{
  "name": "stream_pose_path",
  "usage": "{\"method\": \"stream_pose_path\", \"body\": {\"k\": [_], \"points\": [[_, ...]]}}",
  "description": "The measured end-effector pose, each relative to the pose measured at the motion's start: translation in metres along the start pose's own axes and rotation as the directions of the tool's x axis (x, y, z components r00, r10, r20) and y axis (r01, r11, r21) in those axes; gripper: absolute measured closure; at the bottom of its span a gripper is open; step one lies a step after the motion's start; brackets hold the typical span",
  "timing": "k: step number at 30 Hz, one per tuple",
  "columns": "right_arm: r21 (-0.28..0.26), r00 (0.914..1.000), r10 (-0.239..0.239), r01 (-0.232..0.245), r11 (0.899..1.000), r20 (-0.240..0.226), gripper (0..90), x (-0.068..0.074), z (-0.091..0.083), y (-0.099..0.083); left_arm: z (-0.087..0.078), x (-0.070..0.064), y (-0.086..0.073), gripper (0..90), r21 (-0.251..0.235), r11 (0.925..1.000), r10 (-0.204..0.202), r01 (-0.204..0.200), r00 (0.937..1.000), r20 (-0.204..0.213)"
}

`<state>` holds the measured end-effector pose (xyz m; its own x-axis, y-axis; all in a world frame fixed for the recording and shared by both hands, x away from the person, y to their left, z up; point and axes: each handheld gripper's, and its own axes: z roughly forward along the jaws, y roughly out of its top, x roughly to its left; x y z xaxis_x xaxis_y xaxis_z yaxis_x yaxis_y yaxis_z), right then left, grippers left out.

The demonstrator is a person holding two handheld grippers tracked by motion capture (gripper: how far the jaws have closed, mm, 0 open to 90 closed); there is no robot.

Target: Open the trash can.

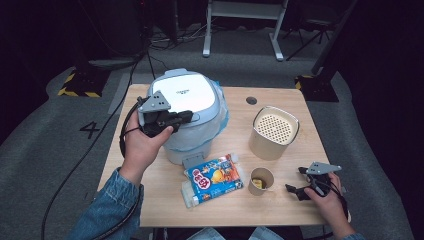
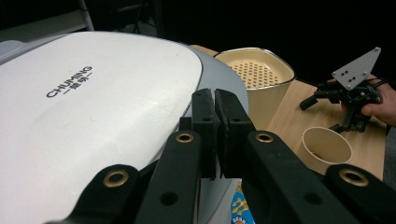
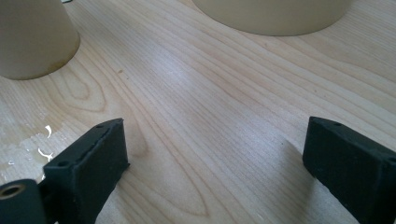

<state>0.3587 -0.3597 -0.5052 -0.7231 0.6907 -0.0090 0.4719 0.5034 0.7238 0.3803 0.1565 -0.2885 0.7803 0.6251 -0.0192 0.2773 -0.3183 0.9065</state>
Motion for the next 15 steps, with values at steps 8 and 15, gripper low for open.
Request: {"method": "stream_pose_path", "body": {"k": [8, 15], "points": [[0.0, 1.0, 0.0, 0.0, 1.0, 0.0, 6.5, 0.0, 0.0, 0.0, -0.0015, 0.0019, 0.0027, 87.7, 0.022, 0.9997, -0.012, 0.012, 0.9998, -0.018], [0.0, 1.0, 0.0, 0.0, 1.0, 0.0, 6.5, 0.0, 0.0, 0.0, -0.0012, -0.0011, 0.0073, 87.8, 0.06, 0.998, 0.021, -0.017, 0.9972, -0.072]]}}
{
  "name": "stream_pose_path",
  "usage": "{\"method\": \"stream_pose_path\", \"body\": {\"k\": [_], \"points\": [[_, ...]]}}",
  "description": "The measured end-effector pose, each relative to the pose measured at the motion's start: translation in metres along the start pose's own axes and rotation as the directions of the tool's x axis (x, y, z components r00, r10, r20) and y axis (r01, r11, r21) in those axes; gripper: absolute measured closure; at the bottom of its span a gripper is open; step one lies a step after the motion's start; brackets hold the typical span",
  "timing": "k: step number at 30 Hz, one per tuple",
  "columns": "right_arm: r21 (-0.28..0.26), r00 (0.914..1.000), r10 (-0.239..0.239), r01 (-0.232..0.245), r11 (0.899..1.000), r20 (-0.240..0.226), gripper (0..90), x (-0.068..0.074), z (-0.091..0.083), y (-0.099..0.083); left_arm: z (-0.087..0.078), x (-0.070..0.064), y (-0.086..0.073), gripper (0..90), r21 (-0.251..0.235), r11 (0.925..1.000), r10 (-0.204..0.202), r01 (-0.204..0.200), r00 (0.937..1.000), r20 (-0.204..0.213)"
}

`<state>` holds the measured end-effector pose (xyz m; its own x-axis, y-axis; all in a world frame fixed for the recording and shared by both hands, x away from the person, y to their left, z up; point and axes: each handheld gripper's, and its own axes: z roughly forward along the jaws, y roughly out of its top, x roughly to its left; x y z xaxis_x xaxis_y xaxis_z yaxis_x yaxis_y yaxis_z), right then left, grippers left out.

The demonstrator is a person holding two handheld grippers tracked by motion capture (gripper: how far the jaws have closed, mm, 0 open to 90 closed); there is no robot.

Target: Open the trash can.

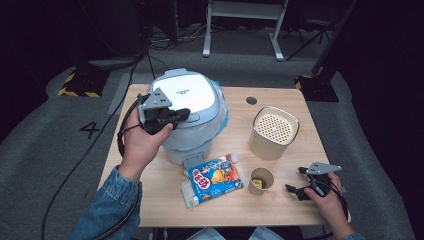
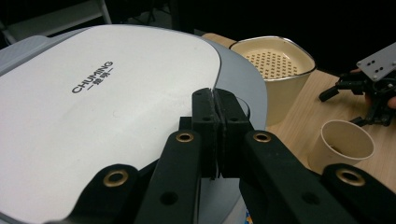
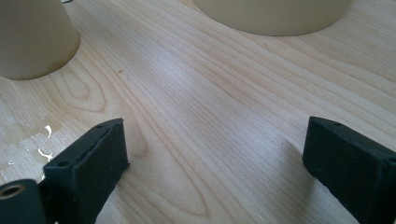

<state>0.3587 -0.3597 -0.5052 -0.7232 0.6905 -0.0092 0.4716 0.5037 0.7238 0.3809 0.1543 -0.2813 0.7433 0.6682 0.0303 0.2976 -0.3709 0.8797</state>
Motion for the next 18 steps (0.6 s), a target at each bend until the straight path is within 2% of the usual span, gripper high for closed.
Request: {"method": "stream_pose_path", "body": {"k": [4, 7, 9, 12, 18], "points": [[0.0, 1.0, 0.0, 0.0, 1.0, 0.0, 6.5, 0.0, 0.0, 0.0, 0.0002, -0.0029, 0.0009, 87.9, 0.009, 0.9999, 0.012, -0.012, 0.9998, -0.014], [0.0, 1.0, 0.0, 0.0, 1.0, 0.0, 6.5, 0.0, 0.0, 0.0, 0.0009, -0.0044, 0.0016, 88.3, 0.012, 0.9999, 0.003, -0.003, 1.0, 0.004], [0.0, 1.0, 0.001, -0.001, 1.0, 0.0, 6.5, 0.0001, 0.0, 0.0, 0.0009, -0.0056, 0.0023, 89.0, 0.023, 0.9997, 0.007, -0.007, 1.0, 0.0], [0.0, 1.0, 0.0, 0.0, 1.0, 0.0, 6.5, 0.0, 0.0, 0.0, 0.0012, -0.0099, 0.006, 89.1, 0.054, 0.9979, 0.036, -0.034, 0.9989, -0.029], [0.0, 1.0, 0.0, 0.0, 1.0, 0.0, 6.5, 0.0, 0.0, 0.0, 0.0013, -0.0104, 0.0061, 89.3, 0.055, 0.9982, 0.024, -0.022, 0.9992, -0.033]]}}
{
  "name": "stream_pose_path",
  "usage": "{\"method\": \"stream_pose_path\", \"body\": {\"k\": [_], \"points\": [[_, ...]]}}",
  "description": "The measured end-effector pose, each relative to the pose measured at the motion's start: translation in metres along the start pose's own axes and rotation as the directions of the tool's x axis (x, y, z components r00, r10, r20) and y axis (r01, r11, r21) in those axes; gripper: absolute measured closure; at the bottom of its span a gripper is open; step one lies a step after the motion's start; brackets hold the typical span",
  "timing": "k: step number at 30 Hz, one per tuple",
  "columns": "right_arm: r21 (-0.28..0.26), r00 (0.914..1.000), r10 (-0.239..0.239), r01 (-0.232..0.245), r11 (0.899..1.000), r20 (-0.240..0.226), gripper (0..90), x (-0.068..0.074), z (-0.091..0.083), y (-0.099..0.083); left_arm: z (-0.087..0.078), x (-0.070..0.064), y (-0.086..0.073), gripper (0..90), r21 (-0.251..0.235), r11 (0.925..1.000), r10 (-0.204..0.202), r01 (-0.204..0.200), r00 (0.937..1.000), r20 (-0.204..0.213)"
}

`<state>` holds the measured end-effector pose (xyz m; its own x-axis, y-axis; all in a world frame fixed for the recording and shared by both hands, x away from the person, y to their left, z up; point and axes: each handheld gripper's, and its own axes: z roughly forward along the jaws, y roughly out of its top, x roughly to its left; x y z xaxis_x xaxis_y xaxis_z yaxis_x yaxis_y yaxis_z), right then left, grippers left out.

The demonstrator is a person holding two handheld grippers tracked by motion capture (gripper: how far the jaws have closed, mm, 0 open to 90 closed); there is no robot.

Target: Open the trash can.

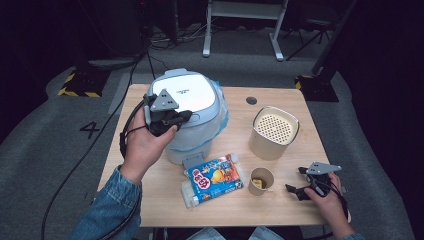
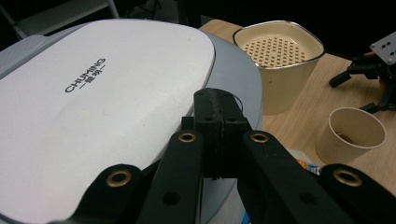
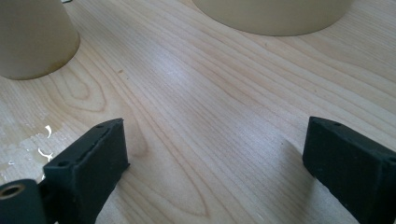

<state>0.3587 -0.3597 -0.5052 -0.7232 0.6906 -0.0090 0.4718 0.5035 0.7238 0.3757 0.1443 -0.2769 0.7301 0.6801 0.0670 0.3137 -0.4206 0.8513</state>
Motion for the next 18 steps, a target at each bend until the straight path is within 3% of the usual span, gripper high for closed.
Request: {"method": "stream_pose_path", "body": {"k": [7, 10, 13, 18], "points": [[0.0, 1.0, 0.0, 0.0, 1.0, 0.0, 6.5, 0.0, 0.0, 0.0, 0.0006, 0.0003, -0.0007, 89.0, -0.003, 1.0, -0.005, 0.005, 0.9999, 0.009], [0.0, 1.0, 0.0, 0.0, 1.0, 0.0, 6.5, 0.0, 0.0, 0.0, -0.0002, 0.001, -0.0007, 77.8, -0.017, 0.9996, -0.022, 0.022, 0.9995, 0.022], [0.0, 1.0, 0.0, 0.0, 1.0, 0.0, 6.5, 0.0, 0.0, 0.0, -0.0023, 0.0006, -0.001, 64.9, -0.013, 0.9998, -0.016, 0.016, 0.9999, -0.003], [0.0, 1.0, 0.0, 0.0, 1.0, -0.001, 6.4, -0.0001, 0.0001, 0.0001, -0.0079, -0.0067, -0.0096, 42.6, -0.101, 0.9948, -0.008, 0.016, 0.9966, 0.081]]}}
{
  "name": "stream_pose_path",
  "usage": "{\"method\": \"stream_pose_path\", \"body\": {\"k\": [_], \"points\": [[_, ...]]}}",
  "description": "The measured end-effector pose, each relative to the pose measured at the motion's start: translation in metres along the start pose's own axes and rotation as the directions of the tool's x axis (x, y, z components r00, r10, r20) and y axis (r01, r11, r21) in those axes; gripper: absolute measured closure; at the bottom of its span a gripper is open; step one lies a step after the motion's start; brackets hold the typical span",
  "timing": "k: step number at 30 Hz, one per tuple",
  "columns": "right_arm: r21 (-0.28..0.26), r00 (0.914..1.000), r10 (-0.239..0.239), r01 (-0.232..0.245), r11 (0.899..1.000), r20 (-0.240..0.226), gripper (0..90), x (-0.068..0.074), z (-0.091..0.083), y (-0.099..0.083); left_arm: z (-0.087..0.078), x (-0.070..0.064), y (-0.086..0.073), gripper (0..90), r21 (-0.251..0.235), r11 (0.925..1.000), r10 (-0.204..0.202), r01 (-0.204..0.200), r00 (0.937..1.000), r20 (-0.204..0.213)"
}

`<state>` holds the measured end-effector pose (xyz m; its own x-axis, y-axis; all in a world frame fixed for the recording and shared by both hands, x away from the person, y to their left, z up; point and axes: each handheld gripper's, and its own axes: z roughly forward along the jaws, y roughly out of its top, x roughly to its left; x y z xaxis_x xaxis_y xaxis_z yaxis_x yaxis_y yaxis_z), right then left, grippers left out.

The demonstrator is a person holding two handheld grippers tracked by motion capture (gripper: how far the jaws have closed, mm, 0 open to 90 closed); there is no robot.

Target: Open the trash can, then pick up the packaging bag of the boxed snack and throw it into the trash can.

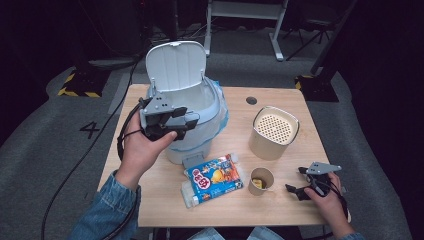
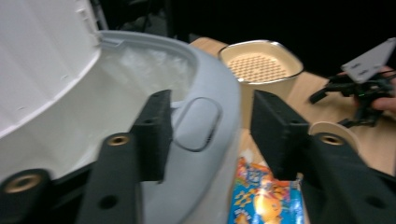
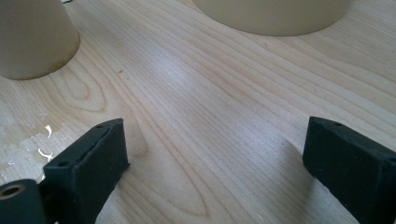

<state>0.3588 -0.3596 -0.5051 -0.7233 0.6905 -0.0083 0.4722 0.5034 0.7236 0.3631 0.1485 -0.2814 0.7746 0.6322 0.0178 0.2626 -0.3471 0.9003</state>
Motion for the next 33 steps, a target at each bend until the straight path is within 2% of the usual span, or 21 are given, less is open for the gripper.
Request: {"method": "stream_pose_path", "body": {"k": [2, 3, 5, 6, 7, 8, 14, 15, 18, 20, 22, 24, 27, 29, 32, 33], "points": [[0.0, 1.0, 0.0, 0.0, 1.0, 0.0, 6.4, 0.0, 0.0, 0.0, -0.002, -0.009, -0.004, 37.9, -0.002, 0.9998, 0.02, -0.02, 0.9997, 0.013], [0.0, 1.0, 0.0, 0.0, 1.0, 0.0, 6.4, 0.0, 0.0, 0.0, -0.002, -0.009, -0.004, 37.6, -0.002, 0.9998, 0.02, -0.02, 0.9997, 0.013], [0.0, 1.0, -0.001, 0.001, 1.0, 0.001, 6.4, 0.0, 0.0, 0.0, -0.003, -0.025, -0.008, 36.0, 0.012, 0.9981, 0.061, -0.061, 0.9977, 0.032], [0.0, 1.0, 0.0, 0.0, 1.0, 0.001, 6.5, 0.0, 0.0, 0.0, -0.003, -0.025, -0.008, 35.3, 0.012, 0.9981, 0.061, -0.061, 0.9977, 0.032], [0.0, 1.0, 0.0, 0.0, 1.0, 0.001, 6.4, 0.0, 0.0, 0.0, -0.002, -0.033, -0.011, 34.6, 0.012, 0.9974, 0.071, -0.071, 0.9958, 0.058], [0.0, 1.0, -0.001, 0.001, 1.0, 0.001, 6.5, 0.0, 0.0, 0.0, -0.001, -0.037, -0.013, 34.4, 0.012, 0.9968, 0.079, -0.08, 0.9947, 0.066], [0.0, 1.0, 0.0, 0.0, 1.0, 0.001, 6.5, 0.0, 0.0, 0.0, 0.013, -0.05, -0.031, 33.0, 0.037, 0.9948, 0.09, -0.095, 0.9895, 0.113], [0.0, 1.0, 0.0, 0.0, 1.0, 0.001, 6.4, 0.0, 0.0, 0.0, 0.013, -0.05, -0.031, 32.7, 0.037, 0.9948, 0.09, -0.095, 0.9895, 0.113], [0.0, 1.0, 0.0, 0.0, 1.0, 0.001, 6.4, 0.0, 0.0, 0.0, 0.027, -0.056, -0.051, 31.9, 0.062, 0.9901, 0.119, -0.126, 0.9872, 0.106], [0.0, 1.0, 0.0, 0.0, 1.0, 0.001, 6.4, 0.0, 0.0, 0.0, 0.031, -0.056, -0.056, 31.7, 0.072, 0.9898, 0.115, -0.123, 0.9872, 0.111], [0.0, 1.0, 0.0, 0.0, 1.0, 0.001, 6.4, 0.0, 0.0, 0.0, 0.042, -0.056, -0.071, 31.6, 0.099, 0.9901, 0.087, -0.099, 0.9886, 0.123], [0.0, 1.0, -0.001, 0.001, 1.0, 0.0, 6.4, 0.0, 0.0, 0.0, 0.046, -0.055, -0.076, 31.4, 0.107, 0.9896, 0.083, -0.096, 0.9889, 0.123], [0.0, 1.0, 0.0, 0.0, 1.0, 0.001, 6.4, 0.0, 0.0, 0.0, 0.06, -0.051, -0.093, 31.4, 0.127, 0.99, 0.043, -0.06, 0.991, 0.126], [0.0, 1.0, 0.0, 0.0, 1.0, 0.001, 6.4, 0.0, 0.0, 0.0, 0.063, -0.049, -0.097, 31.4, 0.133, 0.9898, 0.034, -0.051, 0.9917, 0.124], [0.0, 1.0, 0.0, 0.0, 1.0, 0.001, 6.4, 0.0, 0.0, 0.0, 0.077, -0.042, -0.114, 33.9, 0.159, 0.9872, -0.008, -0.013, 0.9913, 0.131], [0.0, 1.0, -0.001, 0.001, 1.0, 0.0, 6.4, 0.0, 0.0, 0.0, 0.077, -0.042, -0.114, 33.9, 0.159, 0.9872, -0.008, -0.013, 0.9913, 0.131]]}}
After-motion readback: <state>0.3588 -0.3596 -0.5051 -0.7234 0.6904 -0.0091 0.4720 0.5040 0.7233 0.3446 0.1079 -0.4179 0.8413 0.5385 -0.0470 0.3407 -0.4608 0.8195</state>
